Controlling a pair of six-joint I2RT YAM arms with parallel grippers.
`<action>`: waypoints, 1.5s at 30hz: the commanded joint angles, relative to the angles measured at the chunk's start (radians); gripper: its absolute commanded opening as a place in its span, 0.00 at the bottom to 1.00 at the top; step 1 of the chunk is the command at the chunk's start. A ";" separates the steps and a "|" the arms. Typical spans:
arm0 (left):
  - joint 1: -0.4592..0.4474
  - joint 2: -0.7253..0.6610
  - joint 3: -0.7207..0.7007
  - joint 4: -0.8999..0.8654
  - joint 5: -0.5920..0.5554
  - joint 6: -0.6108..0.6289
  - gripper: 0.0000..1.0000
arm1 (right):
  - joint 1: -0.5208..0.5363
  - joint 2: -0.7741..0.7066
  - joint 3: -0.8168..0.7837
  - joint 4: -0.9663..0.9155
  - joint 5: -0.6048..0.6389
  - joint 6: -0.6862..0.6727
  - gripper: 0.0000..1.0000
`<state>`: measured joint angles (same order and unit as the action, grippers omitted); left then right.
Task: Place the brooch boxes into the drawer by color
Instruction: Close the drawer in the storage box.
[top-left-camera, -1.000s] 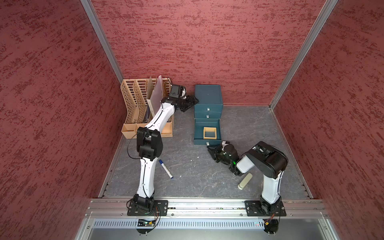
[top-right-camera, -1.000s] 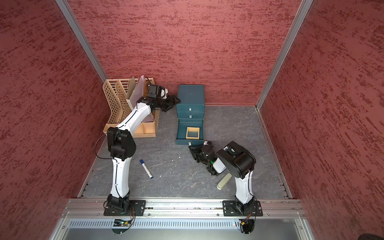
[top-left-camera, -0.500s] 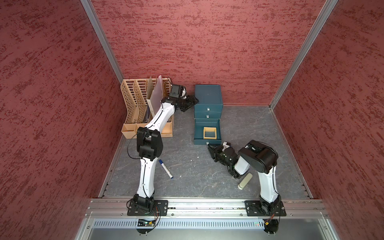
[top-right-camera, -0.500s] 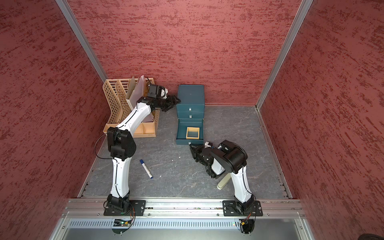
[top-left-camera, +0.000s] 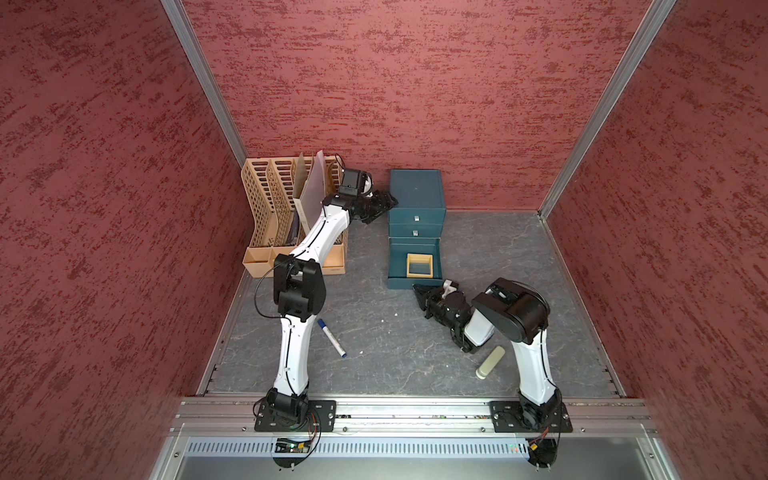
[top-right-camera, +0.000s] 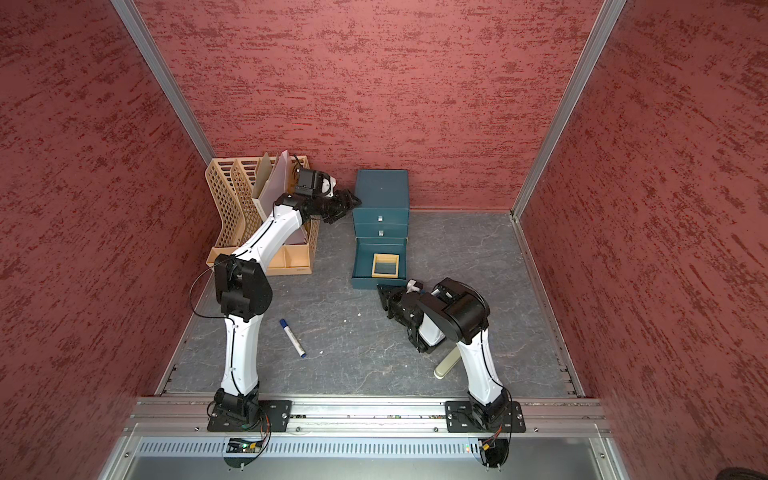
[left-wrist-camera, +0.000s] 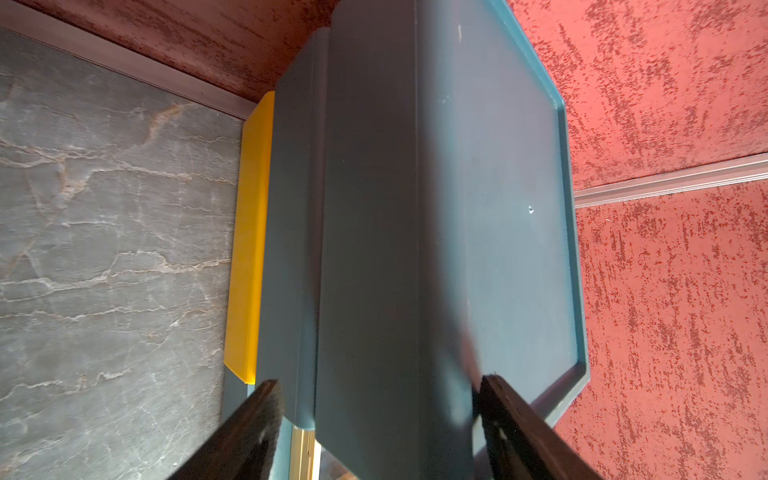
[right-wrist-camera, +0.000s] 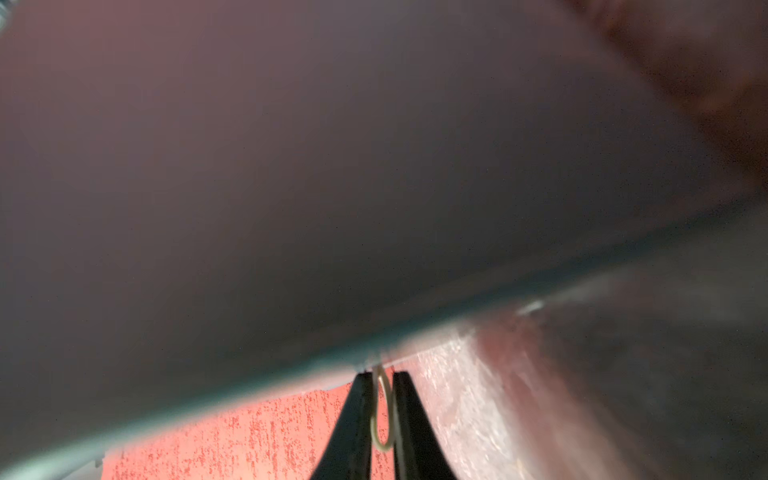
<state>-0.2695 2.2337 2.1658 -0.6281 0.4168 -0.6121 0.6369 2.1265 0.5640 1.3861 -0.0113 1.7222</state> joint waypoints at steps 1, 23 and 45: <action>-0.004 0.008 -0.007 -0.085 -0.047 0.030 0.78 | -0.002 0.007 0.013 0.015 0.033 0.005 0.03; -0.009 0.000 -0.030 -0.078 -0.050 0.026 0.77 | -0.059 0.037 0.128 -0.062 0.003 -0.006 0.00; -0.010 -0.010 -0.034 -0.089 -0.060 0.028 0.76 | -0.132 0.118 0.370 -0.257 -0.055 0.007 0.00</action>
<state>-0.2760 2.2250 2.1578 -0.6273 0.3969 -0.6117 0.5186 2.2295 0.9005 1.1637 -0.0448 1.7222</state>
